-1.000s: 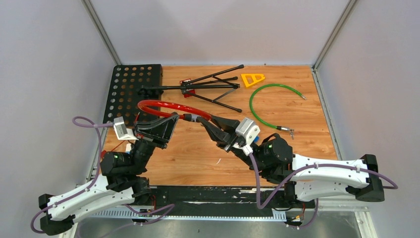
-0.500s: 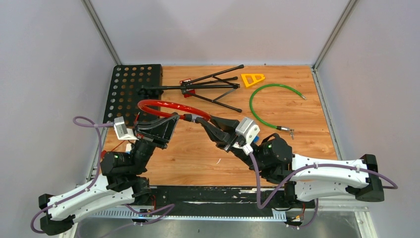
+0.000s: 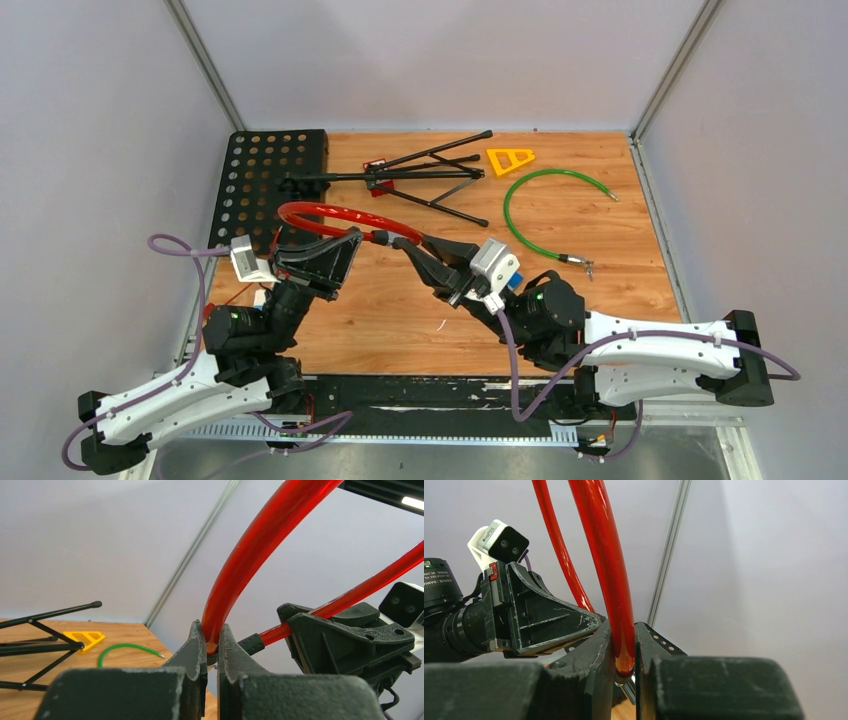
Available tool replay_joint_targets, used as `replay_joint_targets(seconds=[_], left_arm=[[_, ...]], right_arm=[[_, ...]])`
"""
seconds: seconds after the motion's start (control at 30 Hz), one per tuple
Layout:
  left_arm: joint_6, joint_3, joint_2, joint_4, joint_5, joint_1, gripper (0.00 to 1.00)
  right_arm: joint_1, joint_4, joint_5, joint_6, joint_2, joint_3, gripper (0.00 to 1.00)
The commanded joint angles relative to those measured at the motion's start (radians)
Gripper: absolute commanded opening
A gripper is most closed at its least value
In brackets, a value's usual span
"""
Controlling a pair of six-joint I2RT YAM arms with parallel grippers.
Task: Lock with the key
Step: Lock the lock.
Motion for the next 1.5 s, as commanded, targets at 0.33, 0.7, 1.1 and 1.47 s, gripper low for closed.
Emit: replay_joint_targets(seconds=[0.33, 0.7, 1.1, 1.47], left_arm=[[-0.023, 0.062, 0.007, 0.038, 0.097, -0.001, 0.0], [-0.028, 0.084, 0.031, 0.06, 0.161, -0.001, 0.0], [-0.003, 0.085, 0.011, 0.037, 0.154, -0.001, 0.0], [0.255, -0.013, -0.033, 0.293, 0.447, -0.001, 0.0]], right_arm=[[0.005, 0.142, 0.035, -0.088, 0.009, -0.006, 0.0], [0.006, 0.194, 0.051, -0.106, 0.005, -0.019, 0.0], [0.005, 0.167, 0.036, -0.071, -0.018, -0.01, 0.0], [0.006, -0.295, 0.049, 0.266, -0.129, 0.169, 0.0]])
